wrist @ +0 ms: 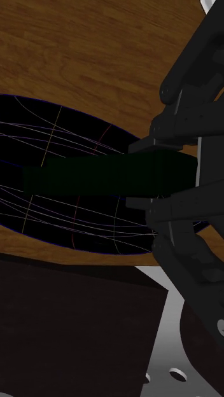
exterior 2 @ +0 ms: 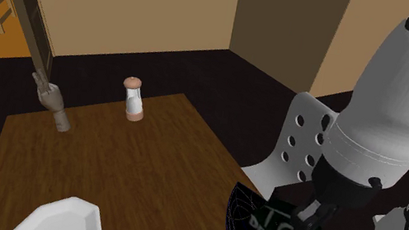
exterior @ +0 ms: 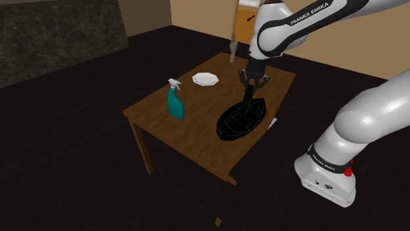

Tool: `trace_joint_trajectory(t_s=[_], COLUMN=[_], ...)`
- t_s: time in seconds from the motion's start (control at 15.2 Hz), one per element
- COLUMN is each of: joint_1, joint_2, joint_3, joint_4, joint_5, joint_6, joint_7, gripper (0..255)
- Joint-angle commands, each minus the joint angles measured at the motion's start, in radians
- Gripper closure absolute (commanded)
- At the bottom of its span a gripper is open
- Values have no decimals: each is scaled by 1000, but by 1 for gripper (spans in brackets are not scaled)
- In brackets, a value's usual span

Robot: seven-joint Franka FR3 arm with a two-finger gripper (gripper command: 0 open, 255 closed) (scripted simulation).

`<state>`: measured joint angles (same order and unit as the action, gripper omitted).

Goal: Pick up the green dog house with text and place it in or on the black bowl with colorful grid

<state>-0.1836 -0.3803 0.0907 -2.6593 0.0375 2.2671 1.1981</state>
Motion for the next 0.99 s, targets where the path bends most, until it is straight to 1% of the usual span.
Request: trace_joint_trajectory(t_s=[0.0,0.46,0.53,0.86,0.92], joint_1=[-1,-1,-1,-1,0], joint_2=[20,20,20,20,-4], joint_3=[1,1,1,1,-1], joint_4=[-15,-15,-15,-15,2], joint_5=[-1,-1,-1,-1,0], joint_6=[36,36,36,36,-5], joint_7=[0,0,0,0,-1], gripper=[255,255,0,0,0])
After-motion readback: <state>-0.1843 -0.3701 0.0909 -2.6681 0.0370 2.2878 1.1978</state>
